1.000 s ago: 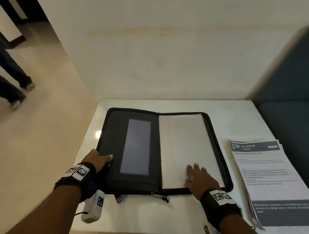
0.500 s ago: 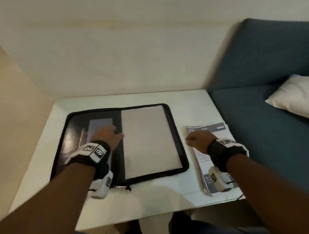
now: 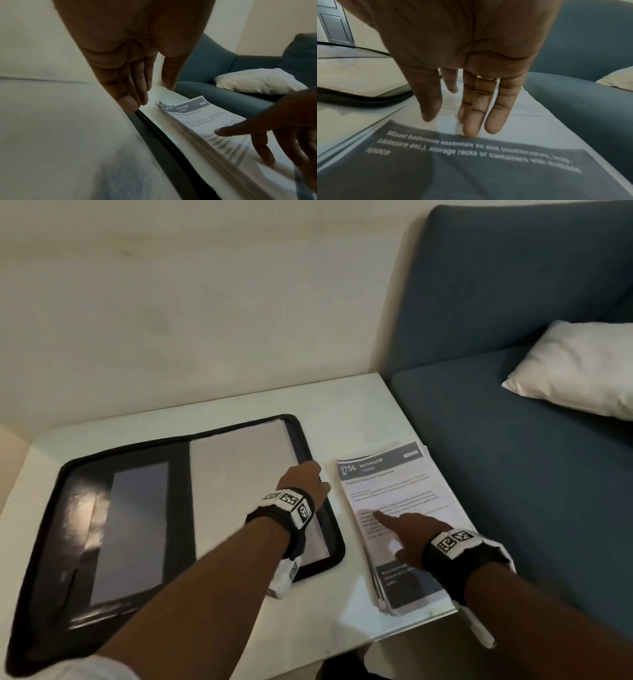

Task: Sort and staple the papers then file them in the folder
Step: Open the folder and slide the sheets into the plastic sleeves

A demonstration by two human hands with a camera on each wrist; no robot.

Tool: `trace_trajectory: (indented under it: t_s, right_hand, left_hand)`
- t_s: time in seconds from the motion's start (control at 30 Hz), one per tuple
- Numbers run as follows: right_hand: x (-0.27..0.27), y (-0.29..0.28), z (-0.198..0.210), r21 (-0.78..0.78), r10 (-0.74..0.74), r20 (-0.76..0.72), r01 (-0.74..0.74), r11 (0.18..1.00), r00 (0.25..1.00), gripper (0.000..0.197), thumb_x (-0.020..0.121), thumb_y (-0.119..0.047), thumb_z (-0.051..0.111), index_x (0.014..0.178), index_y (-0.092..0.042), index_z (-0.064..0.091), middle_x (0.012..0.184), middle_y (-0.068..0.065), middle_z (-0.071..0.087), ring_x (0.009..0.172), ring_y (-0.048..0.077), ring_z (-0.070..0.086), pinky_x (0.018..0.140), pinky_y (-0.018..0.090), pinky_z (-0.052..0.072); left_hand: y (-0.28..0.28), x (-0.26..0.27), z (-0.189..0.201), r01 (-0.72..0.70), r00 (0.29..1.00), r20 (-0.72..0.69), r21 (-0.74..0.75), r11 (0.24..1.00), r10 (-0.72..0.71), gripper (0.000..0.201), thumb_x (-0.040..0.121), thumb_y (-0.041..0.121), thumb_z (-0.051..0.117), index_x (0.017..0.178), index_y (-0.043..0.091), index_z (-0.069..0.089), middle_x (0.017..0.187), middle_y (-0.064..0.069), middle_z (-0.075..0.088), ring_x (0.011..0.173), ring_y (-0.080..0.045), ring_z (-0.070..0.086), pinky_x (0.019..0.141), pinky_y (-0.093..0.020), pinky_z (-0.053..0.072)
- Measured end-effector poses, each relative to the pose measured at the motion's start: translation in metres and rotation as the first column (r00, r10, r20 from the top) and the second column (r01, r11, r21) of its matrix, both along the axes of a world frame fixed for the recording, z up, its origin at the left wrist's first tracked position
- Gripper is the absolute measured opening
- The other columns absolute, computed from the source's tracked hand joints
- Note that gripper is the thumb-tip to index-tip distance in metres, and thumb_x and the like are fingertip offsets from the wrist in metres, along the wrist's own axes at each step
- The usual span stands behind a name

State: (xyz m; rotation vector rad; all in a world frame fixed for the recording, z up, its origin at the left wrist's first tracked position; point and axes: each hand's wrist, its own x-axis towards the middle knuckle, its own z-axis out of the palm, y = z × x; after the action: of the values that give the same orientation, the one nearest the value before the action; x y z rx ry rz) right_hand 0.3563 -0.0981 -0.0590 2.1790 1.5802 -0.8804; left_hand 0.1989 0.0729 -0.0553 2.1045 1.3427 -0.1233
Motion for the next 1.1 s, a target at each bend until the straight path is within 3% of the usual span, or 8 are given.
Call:
trace_trajectory:
  t_s: [0.13,0.23,0.37,0.47,0.63,0.77,1.0,1.1]
  right_hand:
    - [0.007,-0.005,-0.011,-0.006,0.014,-0.013,-0.014,1.000,1.000,0.083,0.094,-0.026,0.059,0.155,-0.039,0.004,0.146,0.005,0.040,0.133,0.024,0.043,0.107,0.032,0.038]
    - [0.010,-0.007,-0.017,-0.013,0.024,-0.027,-0.024,1.000,0.999,0.089,0.091,-0.026,0.063,0.154,-0.041,0.001,0.141,0.006,0.040,0.128,0.027,0.046,0.103,0.035,0.042]
    - [0.013,-0.007,-0.018,-0.008,0.035,-0.035,-0.035,0.999,0.999,0.089,0.090,-0.033,0.064,0.154,-0.040,0.002,0.136,0.008,0.041,0.123,0.027,0.050,0.099,0.036,0.046]
    - [0.014,-0.007,-0.017,-0.006,0.027,-0.048,-0.027,1.000,0.998,0.088,0.090,-0.039,0.063,0.154,-0.040,0.003,0.138,0.009,0.041,0.123,0.028,0.049,0.099,0.037,0.045]
    - [0.015,-0.009,-0.021,0.002,0.023,-0.041,-0.023,1.000,0.999,0.085,0.092,-0.032,0.062,0.154,-0.041,0.004,0.137,0.009,0.042,0.122,0.028,0.050,0.098,0.036,0.046]
    - [0.016,-0.009,-0.023,0.019,0.018,-0.040,-0.017,1.000,0.999,0.082,0.093,-0.031,0.060,0.154,-0.040,0.006,0.138,0.009,0.043,0.124,0.028,0.050,0.099,0.036,0.045]
    - [0.017,-0.007,-0.023,0.006,0.003,-0.052,-0.003,1.000,0.999,0.072,0.096,-0.036,0.056,0.153,-0.041,0.014,0.139,0.006,0.046,0.126,0.025,0.049,0.102,0.035,0.043]
    - [0.021,-0.003,-0.007,0.098,-0.085,-0.023,0.087,0.991,0.996,0.045,0.096,-0.037,0.053,0.140,-0.037,0.046,0.136,0.002,0.055,0.121,0.023,0.054,0.101,0.037,0.045]
  left_hand:
    - [0.007,0.032,-0.015,-0.091,0.993,0.067,-0.145,0.985,0.102,0.046,0.092,0.022,0.060,0.134,0.005,0.050,0.135,-0.012,0.055,0.120,-0.030,0.056,0.100,-0.035,0.047]
    - [0.007,0.050,-0.025,-0.114,0.987,0.094,-0.189,0.975,0.134,0.037,0.087,0.019,0.062,0.121,0.004,0.059,0.119,-0.017,0.066,0.103,-0.033,0.066,0.088,-0.042,0.056]
    - [0.003,0.061,-0.032,-0.124,0.986,0.090,-0.160,0.979,0.140,0.031,0.091,0.018,0.062,0.119,0.005,0.060,0.115,-0.007,0.065,0.107,-0.029,0.064,0.089,-0.029,0.051]
    - [-0.002,0.060,-0.031,-0.155,0.972,0.160,-0.125,0.980,0.175,0.024,0.090,0.018,0.060,0.114,0.016,0.059,0.114,-0.003,0.067,0.103,-0.025,0.063,0.088,-0.030,0.051]
    - [-0.006,0.059,-0.034,-0.197,0.898,0.335,-0.272,0.942,0.285,0.062,0.081,0.018,0.071,0.137,0.019,0.045,0.101,-0.007,0.071,0.098,-0.029,0.067,0.090,-0.043,0.055]
    - [-0.012,0.063,-0.030,-0.034,0.910,0.387,-0.296,0.955,0.152,0.024,0.075,0.026,0.073,0.097,0.030,0.066,0.080,0.002,0.068,0.090,-0.029,0.069,0.086,-0.048,0.056]
    - [-0.024,0.075,-0.044,-0.014,0.917,0.367,-0.355,0.935,0.153,0.018,0.080,0.025,0.066,0.098,0.027,0.064,0.110,-0.004,0.072,0.099,-0.028,0.068,0.088,-0.046,0.057]
    - [-0.023,0.075,-0.038,-0.021,0.936,0.332,-0.275,0.961,0.116,0.024,0.088,0.009,0.061,0.110,0.015,0.067,0.113,-0.008,0.070,0.099,-0.029,0.066,0.087,-0.039,0.056]
